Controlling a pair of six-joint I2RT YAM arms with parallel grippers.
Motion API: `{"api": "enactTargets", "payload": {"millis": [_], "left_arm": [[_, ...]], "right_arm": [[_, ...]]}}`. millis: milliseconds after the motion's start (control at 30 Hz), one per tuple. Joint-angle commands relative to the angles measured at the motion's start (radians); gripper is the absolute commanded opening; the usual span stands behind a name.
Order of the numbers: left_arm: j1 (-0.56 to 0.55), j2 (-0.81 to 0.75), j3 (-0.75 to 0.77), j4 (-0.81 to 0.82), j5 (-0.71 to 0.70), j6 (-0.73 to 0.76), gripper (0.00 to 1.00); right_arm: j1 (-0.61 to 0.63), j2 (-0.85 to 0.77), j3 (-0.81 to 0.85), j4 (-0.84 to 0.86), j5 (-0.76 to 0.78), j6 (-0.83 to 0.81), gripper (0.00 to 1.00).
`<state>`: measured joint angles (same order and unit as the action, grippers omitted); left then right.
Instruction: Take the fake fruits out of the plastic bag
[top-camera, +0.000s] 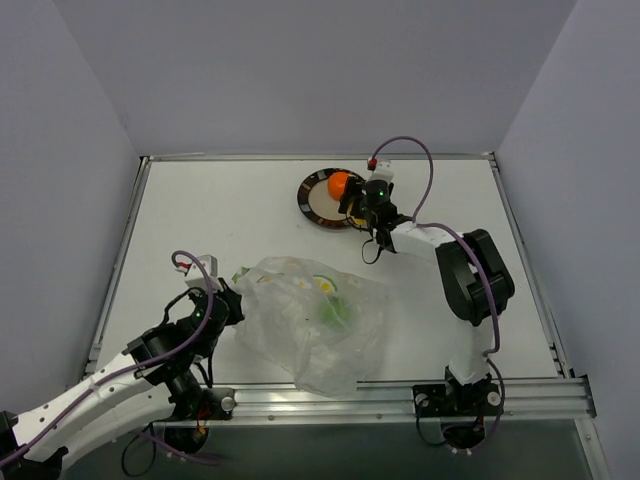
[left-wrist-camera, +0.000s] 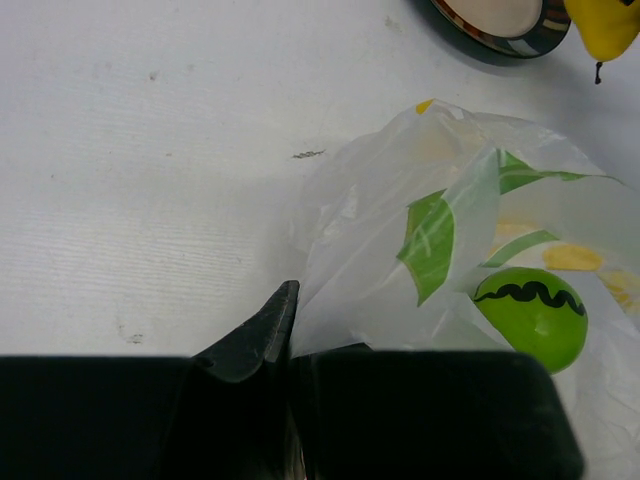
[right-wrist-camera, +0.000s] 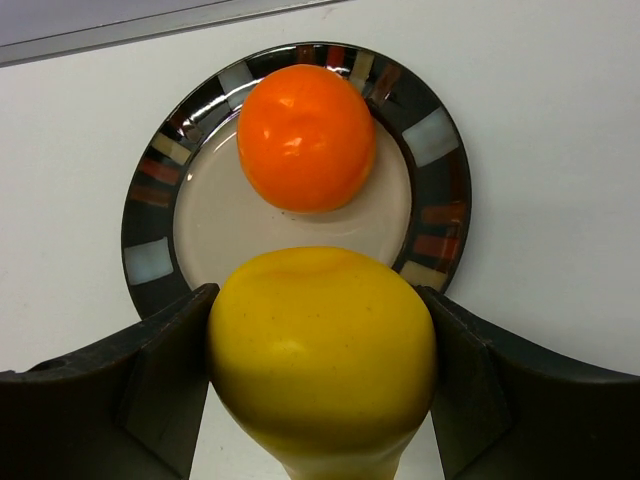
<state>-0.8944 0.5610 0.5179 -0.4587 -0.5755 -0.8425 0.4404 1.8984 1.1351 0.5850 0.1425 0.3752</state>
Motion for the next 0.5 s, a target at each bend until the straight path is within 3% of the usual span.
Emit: {"api": "enactTargets", "payload": {"millis": [0,167,333,467], "left_arm": [[0.006,0.002,0.036,0.055,-0.001,0.037,0.02],[0.006,0.020,0.047,0.089,0.002,0.060,0.02],[0.006,0.027,0.031,0.114,0.012,0.057,0.02],[0.008,0.033,0.021,0.124,0.025,0.046,0.02]], "right_arm": [[0.001,0.045,0.063,0.085,-0.026,0.011,0.40],[0.003,0.122,0.126,0.073,-0.040,0.021,0.58],[0.000,0.183,0.184,0.069,-0.069,0.033,0.69],[0.006,0.179,0.193,0.047,-0.081,0.047,0.88]]}}
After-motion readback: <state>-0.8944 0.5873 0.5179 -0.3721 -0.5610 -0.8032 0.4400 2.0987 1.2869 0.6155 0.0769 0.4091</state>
